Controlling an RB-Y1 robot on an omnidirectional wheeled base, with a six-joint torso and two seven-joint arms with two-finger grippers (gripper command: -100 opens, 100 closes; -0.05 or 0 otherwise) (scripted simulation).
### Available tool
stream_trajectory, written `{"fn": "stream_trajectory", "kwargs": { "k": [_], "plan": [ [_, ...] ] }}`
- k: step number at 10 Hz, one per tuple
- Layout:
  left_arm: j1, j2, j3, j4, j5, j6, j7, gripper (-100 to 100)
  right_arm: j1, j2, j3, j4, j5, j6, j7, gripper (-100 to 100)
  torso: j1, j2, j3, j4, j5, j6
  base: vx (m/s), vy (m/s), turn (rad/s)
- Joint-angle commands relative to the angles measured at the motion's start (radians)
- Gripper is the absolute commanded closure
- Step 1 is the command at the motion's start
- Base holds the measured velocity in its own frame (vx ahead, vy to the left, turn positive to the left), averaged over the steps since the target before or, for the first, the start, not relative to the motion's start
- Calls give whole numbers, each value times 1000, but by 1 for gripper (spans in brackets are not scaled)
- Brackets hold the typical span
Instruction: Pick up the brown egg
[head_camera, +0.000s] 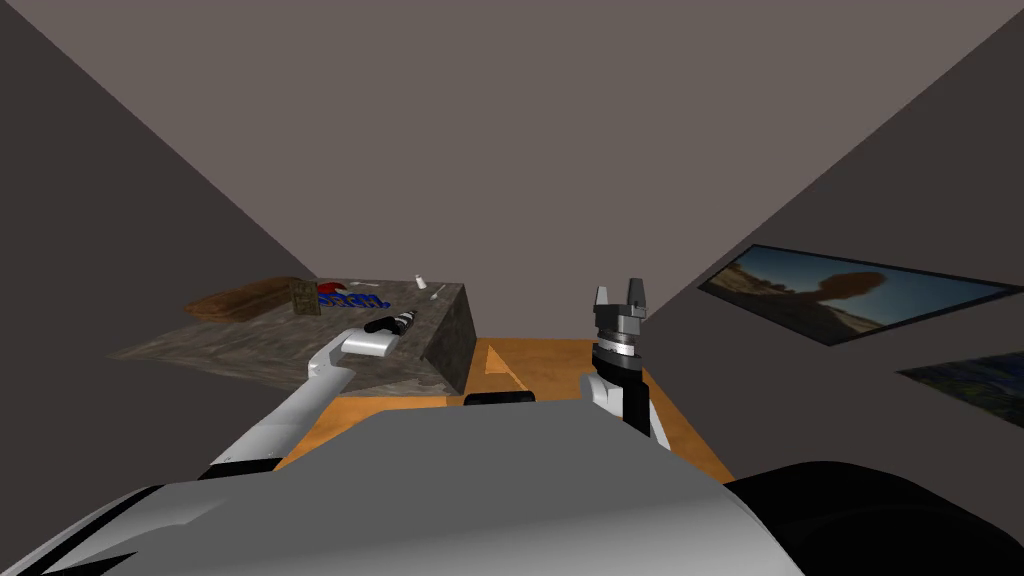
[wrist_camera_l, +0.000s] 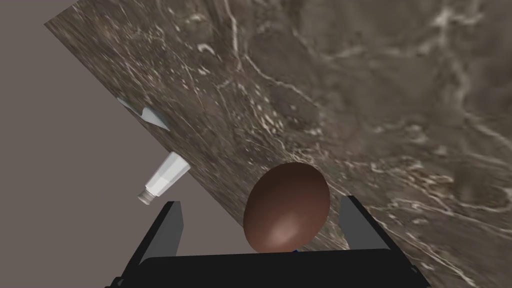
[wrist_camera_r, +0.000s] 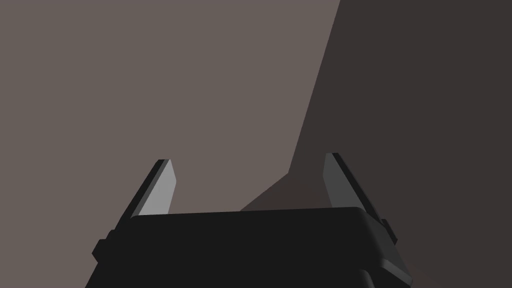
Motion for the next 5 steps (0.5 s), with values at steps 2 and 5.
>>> {"fn": "stream_trajectory", "kwargs": {
  "k": [2, 5],
  "plan": [
    [-13, 2, 5, 30, 3, -9, -1, -100, 0, 0, 0, 0, 0, 0, 0, 0, 0, -1, 0, 0, 0, 1, -30, -10, -66],
    [-14, 3, 5, 34, 4, -11, -2, 100, 0, 0, 0, 0, 0, 0, 0, 0, 0, -3, -2, 0, 0, 0, -2, 0, 5]
  ]
}}
